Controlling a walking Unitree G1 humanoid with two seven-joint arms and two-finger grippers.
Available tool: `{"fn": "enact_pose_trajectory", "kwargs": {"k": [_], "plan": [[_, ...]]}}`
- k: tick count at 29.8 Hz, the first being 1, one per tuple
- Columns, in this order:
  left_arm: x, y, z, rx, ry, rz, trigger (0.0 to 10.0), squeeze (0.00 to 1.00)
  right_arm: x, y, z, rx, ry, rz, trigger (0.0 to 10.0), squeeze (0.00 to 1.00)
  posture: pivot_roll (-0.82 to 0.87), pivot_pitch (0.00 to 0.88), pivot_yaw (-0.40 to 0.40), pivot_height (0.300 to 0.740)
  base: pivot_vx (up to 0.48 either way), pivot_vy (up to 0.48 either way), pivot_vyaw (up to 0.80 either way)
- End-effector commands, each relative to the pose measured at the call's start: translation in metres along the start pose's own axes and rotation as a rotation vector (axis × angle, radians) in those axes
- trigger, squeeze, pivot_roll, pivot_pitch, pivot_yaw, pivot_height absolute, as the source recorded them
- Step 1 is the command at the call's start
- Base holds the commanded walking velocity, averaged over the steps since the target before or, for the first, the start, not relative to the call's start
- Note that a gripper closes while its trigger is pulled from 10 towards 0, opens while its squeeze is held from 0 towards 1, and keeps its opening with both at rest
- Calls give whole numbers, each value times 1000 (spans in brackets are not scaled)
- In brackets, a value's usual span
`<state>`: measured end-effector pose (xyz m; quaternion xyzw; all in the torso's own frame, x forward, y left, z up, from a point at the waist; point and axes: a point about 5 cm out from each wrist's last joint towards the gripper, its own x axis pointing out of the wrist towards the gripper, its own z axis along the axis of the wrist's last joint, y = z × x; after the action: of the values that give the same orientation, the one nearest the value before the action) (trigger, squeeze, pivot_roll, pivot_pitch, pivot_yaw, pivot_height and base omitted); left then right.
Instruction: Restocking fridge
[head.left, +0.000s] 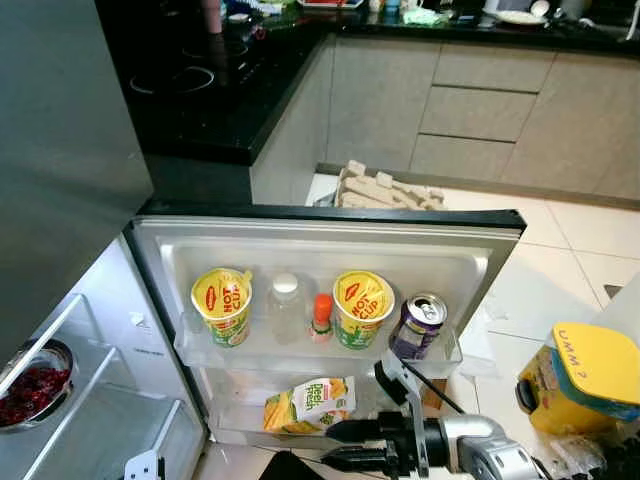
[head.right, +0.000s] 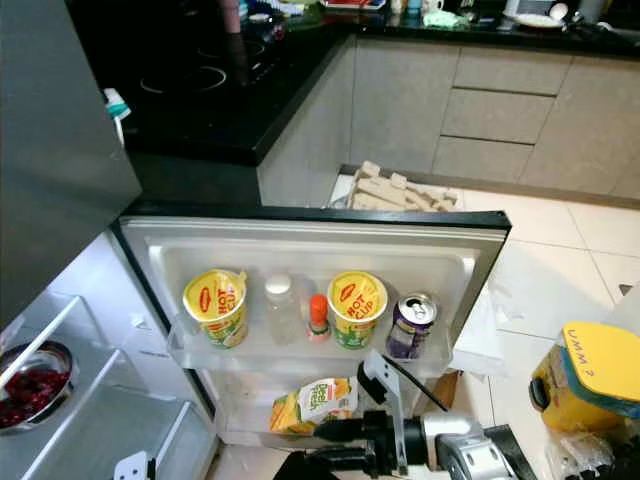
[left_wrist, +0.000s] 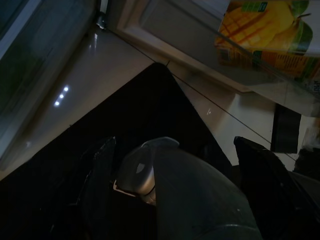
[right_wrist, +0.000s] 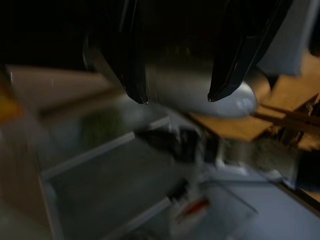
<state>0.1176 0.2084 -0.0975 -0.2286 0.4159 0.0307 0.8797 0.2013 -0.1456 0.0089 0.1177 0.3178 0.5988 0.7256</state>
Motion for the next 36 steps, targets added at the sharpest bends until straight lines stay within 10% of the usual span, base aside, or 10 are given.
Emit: {"fn": "enact_pose_trajectory", "kwargs": {"k": [1, 20, 36], "plan": [[0, -3, -7, -5, 31, -12, 10000, 0, -4, -1, -12, 21, 45, -29, 10000, 0, -80, 0, -31, 740, 0, 0, 0], [1, -6, -9, -25, 37, -26, 10000, 0, -39, -14, -110, 331, 237, -500, 10000, 0, -85, 0, -38, 740, 0, -420, 0], [1, -6, -8, -29, 33, -25, 10000, 0, -47, -6, -149, 386, 361, -765, 10000, 0, -83, 0, -37, 740, 0, -461, 0]]}}
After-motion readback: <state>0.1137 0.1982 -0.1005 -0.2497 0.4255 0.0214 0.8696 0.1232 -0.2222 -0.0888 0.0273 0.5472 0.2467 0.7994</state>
